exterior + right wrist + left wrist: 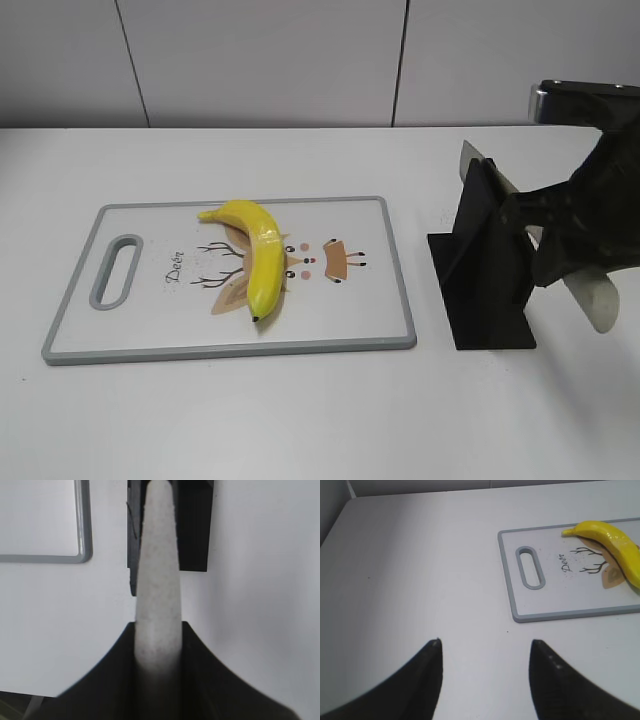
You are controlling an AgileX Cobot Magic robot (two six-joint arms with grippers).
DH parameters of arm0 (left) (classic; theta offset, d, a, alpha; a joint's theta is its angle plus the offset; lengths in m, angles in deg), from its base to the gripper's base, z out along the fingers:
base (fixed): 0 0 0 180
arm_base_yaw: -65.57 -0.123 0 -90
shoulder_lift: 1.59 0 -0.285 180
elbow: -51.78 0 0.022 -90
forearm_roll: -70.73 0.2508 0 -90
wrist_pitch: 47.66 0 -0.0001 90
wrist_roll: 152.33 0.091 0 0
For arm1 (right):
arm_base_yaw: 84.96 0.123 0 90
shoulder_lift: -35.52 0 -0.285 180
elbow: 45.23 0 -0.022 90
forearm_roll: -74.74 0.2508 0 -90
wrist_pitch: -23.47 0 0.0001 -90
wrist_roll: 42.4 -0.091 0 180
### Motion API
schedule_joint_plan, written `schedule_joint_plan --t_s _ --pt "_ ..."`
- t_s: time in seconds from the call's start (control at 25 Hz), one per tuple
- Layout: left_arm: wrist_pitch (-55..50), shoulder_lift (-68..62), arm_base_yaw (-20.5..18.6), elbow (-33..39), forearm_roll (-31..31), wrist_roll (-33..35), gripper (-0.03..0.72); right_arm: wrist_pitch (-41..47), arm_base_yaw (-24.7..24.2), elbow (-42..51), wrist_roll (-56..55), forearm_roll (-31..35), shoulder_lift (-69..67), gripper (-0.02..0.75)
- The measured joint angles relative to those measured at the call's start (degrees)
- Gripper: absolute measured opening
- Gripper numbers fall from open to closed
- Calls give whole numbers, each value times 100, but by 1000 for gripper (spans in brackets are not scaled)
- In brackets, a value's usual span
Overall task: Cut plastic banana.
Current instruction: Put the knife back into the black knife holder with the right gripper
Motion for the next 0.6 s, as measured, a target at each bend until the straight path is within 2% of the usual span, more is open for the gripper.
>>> schedule_joint_plan --t_s 0.28,0.36,0.44,0.6 --pt "0 0 0 0 6 0 516 73 0 0 0 18 0 169" --pt "0 0 0 0 6 0 516 84 0 0 0 18 0 190" --pt "0 0 0 0 6 0 516 147 0 0 0 18 0 251" --pt "0 0 0 0 6 0 514 155 0 0 0 -5 60 418"
